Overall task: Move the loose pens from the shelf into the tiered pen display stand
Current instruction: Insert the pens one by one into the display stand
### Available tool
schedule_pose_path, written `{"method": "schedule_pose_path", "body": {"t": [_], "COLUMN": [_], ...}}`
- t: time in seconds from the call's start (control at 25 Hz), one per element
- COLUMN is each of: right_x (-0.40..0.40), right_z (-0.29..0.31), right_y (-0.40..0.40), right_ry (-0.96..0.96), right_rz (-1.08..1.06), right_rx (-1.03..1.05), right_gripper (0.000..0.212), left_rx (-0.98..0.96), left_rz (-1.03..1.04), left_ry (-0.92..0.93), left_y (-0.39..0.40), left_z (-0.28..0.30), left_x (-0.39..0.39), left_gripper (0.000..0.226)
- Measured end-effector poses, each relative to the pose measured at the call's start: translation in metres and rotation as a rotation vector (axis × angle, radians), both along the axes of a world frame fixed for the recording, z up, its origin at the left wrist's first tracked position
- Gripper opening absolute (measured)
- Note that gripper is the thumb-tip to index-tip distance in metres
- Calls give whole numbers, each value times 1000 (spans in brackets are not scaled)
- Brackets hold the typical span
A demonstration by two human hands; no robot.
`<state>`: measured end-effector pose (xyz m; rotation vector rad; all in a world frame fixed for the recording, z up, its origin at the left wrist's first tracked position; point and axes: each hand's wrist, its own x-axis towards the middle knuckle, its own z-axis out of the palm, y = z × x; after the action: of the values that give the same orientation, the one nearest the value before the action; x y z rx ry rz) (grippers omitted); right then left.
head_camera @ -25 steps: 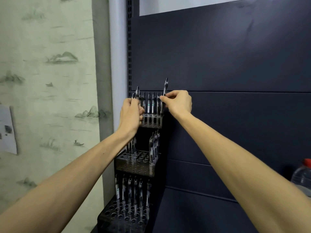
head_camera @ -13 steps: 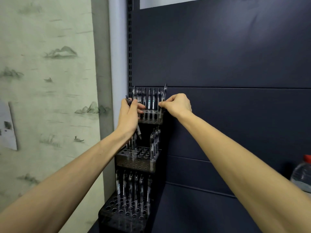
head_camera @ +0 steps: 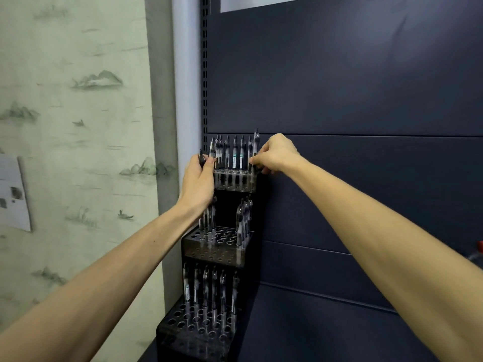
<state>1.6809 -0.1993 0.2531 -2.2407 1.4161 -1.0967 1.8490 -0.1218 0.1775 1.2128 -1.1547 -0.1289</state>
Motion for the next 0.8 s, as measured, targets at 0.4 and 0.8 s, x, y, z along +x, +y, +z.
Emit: {"method": "schedule_pose_path", "body": {"t": [0.4,0.8], "right_x": [-2,6], "right_z": [-9,-36], "right_y": [7,39], "right_ry": [-65,-101], "right_rz": [-119,324], "right_rx": [3,-228], "right_gripper": [42,20], "left_rx": [-78,-139], "left_rz": [-156,-243], "left_ry": [115,324], "left_y": [-2,10], "left_z": [-5,16], "left_x": [-2,-17], "left_gripper": [11,8]}}
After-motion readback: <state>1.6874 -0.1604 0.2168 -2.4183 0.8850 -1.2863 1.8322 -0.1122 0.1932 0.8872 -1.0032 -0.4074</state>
